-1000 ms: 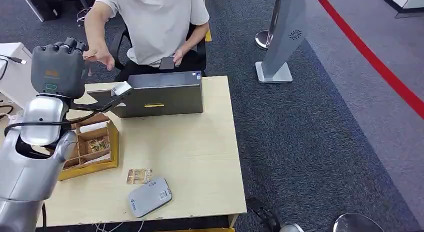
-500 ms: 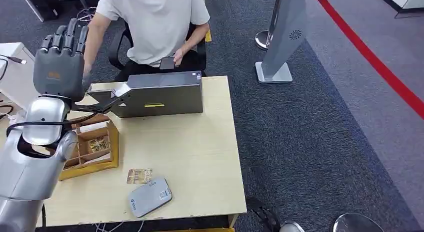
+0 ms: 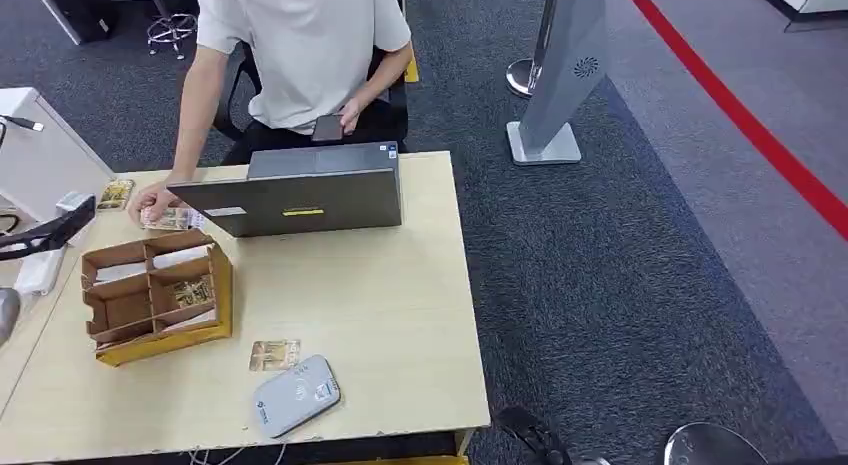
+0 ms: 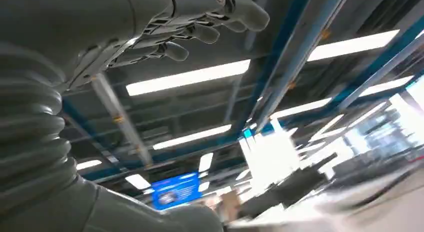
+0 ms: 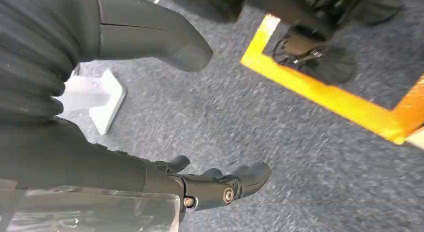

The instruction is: Pass the card to the sensor for recognition and then transmit it.

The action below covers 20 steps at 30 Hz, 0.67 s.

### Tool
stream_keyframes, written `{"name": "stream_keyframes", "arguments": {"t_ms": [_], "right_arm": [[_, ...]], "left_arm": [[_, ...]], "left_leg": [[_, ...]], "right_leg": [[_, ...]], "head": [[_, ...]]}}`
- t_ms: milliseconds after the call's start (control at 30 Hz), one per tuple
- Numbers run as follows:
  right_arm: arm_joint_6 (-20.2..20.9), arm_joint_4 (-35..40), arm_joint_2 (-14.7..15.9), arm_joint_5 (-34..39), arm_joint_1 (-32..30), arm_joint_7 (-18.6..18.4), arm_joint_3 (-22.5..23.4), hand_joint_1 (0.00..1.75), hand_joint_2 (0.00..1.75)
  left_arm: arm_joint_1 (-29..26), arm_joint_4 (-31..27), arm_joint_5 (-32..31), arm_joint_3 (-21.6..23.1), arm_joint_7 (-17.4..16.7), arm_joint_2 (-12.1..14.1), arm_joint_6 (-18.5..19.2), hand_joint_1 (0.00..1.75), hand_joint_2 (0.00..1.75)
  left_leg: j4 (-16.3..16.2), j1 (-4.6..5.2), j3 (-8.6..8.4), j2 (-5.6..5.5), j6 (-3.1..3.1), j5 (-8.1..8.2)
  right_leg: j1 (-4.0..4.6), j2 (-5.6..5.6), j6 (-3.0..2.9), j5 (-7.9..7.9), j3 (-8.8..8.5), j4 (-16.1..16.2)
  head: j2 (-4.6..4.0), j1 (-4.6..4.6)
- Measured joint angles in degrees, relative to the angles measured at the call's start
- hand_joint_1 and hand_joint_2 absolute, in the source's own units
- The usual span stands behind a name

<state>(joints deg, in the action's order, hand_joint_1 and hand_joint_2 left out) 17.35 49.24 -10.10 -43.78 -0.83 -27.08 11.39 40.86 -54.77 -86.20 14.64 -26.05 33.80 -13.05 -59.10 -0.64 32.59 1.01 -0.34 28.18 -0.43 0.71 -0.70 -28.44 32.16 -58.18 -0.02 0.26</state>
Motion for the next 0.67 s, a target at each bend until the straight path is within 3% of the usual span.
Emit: {"name": "stream_keyframes", "arguments": {"t_ms": [133,300,533,667], "right_arm": [[1.27,0.61,0.66,-1.53,-1.06,1.25,0.70,0.00,1.75],[3.06,2.91,0.79,-3.02,-3.70,2.76,1.95,0.00,1.75],[6.36,8.96,0.77,-4.11,-8.14,3.26,3.21,0.00,1.75],[7.45,11.62,0.70,-6.14,-10.15,4.22,4.48,0.00,1.75]], "left_arm": [[-6.26,5.85,0.02,-9.86,1.36,4.33,-3.17,0.00,1.75],[-18.62,9.82,0.98,-29.23,3.08,6.36,-4.67,0.00,1.75],[-33.50,14.11,6.14,-52.68,7.85,5.94,-6.03,0.00,1.75],[-38.31,16.40,7.41,-65.19,9.18,3.32,-4.44,0.00,1.75]], "left_leg": [[0.02,0.00,0.03,0.06,-0.07,0.06],[0.06,-0.02,0.10,0.13,-0.19,0.19],[0.04,-0.05,0.15,0.09,-0.19,0.31],[0.04,-0.02,0.13,0.04,-0.17,0.32]], "right_leg": [[0.00,0.12,-0.04,-0.04,0.09,0.02],[0.00,0.22,-0.04,-0.11,0.14,0.06],[0.03,0.14,-0.09,-0.18,0.12,0.14],[0.01,0.04,-0.09,-0.18,0.09,0.17]], "head": [[0.00,0.04],[0.00,-0.07],[0.00,0.00],[0.00,0.04]]}}
